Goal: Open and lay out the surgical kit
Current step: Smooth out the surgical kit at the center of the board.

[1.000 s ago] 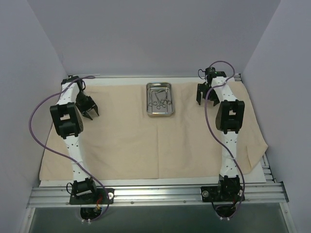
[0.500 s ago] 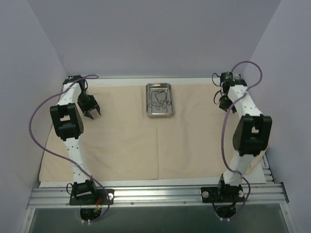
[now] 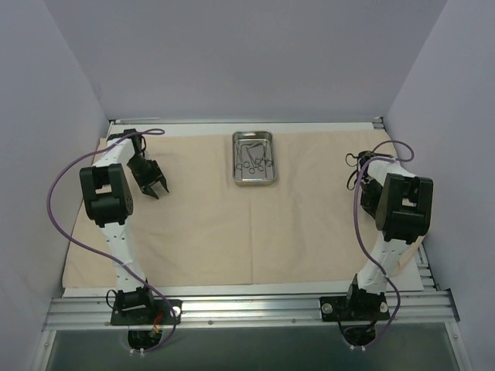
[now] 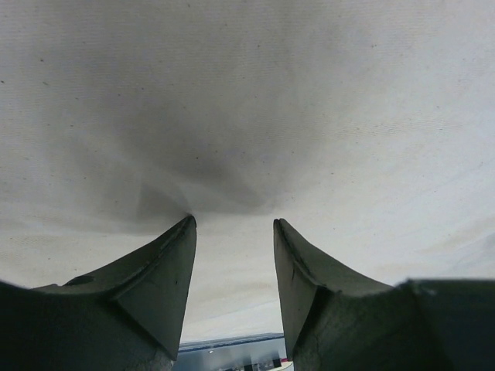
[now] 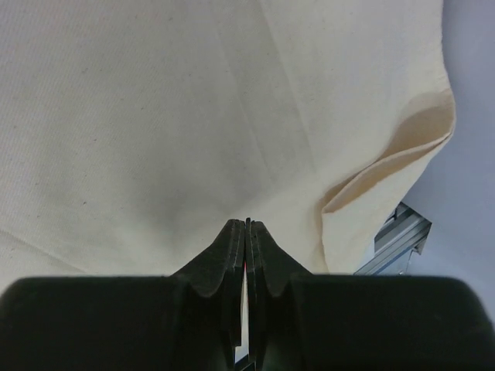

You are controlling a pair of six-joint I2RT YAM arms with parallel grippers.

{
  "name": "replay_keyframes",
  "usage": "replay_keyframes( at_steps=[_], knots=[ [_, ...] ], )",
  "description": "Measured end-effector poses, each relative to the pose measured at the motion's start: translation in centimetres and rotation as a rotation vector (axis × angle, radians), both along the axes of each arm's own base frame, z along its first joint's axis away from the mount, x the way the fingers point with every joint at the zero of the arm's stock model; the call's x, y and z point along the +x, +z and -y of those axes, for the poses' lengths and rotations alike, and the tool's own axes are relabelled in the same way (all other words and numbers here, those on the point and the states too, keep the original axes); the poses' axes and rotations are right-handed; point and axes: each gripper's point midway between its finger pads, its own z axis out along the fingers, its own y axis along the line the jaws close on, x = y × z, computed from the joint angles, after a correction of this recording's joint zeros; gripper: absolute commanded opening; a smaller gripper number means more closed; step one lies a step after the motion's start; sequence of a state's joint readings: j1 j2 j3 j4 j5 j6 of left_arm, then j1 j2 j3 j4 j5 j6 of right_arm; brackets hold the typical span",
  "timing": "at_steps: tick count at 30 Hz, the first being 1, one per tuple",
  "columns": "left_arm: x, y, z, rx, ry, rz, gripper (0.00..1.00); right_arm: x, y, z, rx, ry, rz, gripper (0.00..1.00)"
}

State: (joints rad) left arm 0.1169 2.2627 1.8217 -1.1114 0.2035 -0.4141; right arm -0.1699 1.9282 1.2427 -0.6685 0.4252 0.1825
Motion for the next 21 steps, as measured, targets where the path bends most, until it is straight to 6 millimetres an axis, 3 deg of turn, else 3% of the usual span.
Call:
replay_keyframes(
  at_steps=[13, 21],
  knots=[
    [-0.1, -0.3, 0.4, -0.031, 0.053, -0.008, 0.52, -1.5, 0.8, 3.8, -0.088, -0.008, -0.059, 0.00],
    [-0.1, -0.4, 0.4, -0.036, 0.067, -0.007, 0.52, -3.4, -1.0, 5.5, -0.123, 0.009, -0.185, 0.00]
  ],
)
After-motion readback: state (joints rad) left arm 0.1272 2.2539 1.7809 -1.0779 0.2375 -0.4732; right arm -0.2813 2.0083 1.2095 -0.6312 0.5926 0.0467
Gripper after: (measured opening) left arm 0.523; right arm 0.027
